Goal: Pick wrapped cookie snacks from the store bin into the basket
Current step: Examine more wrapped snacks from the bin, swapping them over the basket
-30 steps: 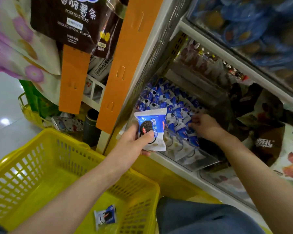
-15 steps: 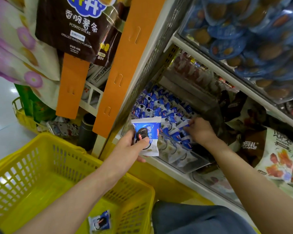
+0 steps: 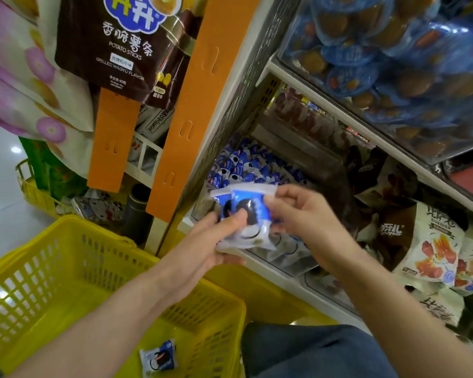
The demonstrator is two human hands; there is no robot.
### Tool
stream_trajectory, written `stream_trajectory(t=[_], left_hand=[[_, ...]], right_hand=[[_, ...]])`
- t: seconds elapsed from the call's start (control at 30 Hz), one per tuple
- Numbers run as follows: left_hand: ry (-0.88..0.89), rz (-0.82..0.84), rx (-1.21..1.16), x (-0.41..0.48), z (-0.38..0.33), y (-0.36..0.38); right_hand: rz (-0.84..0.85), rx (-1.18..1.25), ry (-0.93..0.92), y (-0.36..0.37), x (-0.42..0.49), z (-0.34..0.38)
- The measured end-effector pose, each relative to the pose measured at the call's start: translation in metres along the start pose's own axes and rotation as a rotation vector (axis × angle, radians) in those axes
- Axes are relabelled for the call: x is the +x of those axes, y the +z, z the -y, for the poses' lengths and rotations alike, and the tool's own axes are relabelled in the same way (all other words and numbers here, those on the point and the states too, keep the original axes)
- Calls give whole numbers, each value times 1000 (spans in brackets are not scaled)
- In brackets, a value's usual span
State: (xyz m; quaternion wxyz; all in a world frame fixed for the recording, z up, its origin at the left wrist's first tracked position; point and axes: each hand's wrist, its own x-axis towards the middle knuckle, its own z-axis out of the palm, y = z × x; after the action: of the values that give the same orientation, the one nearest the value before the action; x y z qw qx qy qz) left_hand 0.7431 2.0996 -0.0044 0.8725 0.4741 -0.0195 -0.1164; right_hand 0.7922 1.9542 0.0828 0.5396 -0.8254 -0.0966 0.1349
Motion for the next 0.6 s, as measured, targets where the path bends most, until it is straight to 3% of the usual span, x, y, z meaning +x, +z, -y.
stream_trajectory(t=[0.1, 0.23, 0.47, 0.6], left_hand=[[1, 17, 101, -5, -1, 2], [-14, -17, 138, -8, -6, 4], [-48, 14, 179, -7, -7, 5], [-25, 31, 193, -6, -6, 6]], right_hand=[[70, 41, -35, 15, -6, -8], [-98, -79, -59, 13, -1, -12], [128, -154, 37, -2, -3, -13], [145, -98, 67, -7, -3, -12]])
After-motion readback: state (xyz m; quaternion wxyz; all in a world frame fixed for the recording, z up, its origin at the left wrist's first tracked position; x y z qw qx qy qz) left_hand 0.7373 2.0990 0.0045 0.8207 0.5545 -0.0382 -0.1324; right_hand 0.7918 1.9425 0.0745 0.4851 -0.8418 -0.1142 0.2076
